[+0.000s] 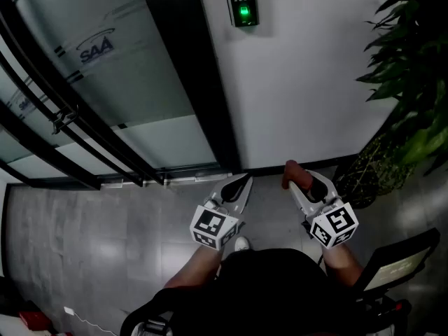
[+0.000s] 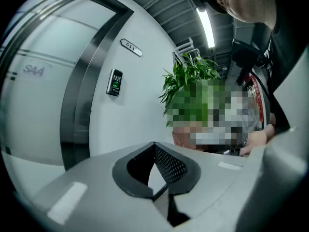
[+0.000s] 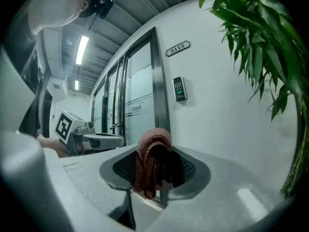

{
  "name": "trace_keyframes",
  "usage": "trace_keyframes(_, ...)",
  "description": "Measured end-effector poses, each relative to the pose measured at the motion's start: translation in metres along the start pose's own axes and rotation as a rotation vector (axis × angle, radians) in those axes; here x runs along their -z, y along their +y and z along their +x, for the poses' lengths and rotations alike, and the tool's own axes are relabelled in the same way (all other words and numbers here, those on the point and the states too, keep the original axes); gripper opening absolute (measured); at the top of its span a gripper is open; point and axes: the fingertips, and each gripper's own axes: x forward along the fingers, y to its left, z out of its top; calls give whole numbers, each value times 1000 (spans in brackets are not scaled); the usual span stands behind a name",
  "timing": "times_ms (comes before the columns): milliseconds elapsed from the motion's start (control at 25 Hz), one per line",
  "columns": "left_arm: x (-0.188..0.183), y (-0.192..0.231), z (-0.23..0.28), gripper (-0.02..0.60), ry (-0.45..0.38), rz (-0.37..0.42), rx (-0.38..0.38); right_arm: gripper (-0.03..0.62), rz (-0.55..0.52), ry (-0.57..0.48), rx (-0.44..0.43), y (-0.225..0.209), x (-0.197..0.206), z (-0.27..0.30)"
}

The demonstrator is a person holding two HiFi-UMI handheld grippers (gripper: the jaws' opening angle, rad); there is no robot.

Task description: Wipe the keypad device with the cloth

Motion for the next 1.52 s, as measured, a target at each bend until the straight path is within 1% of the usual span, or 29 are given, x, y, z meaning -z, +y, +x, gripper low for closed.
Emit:
trace_keyframes(200,5,16,3,17,-4,-2,25,143,-7,4,4,1,-1,20)
trace_keyframes(360,3,36,5,17,6,-4,44,143,-10,1,25,4,-6,43)
trace_keyframes(560,-3,67,6,17,3,14,89,143,-18,-16,60,12,-13,74)
trace_keyframes(720,-3,87,8,17,10,29,150,143,-19,-33,106,17,-17,95)
trace_keyframes(840,-2,104,12,15,-1,51,177,143,-20,-35,129,19,-16,111)
trace_keyframes(1040,-2,116,19,15,-2,39,217,143,-40,-35,148,18,-24,129)
trace_keyframes(1160,-1,123,23,16,0,37,219,143,-47,-37,149,13,-28,140)
trace_keyframes(1280,0,130,26,17,-3,34,209,143,-78,-37,136,9,-36,152)
trace_keyframes(1440,3,138,29,17,-8,24,179,143,-103,-23,134,-8,-46,170)
trace_keyframes(1520,3,141,31,17,-12,17,158,143,-129,-29,125,-17,-59,179)
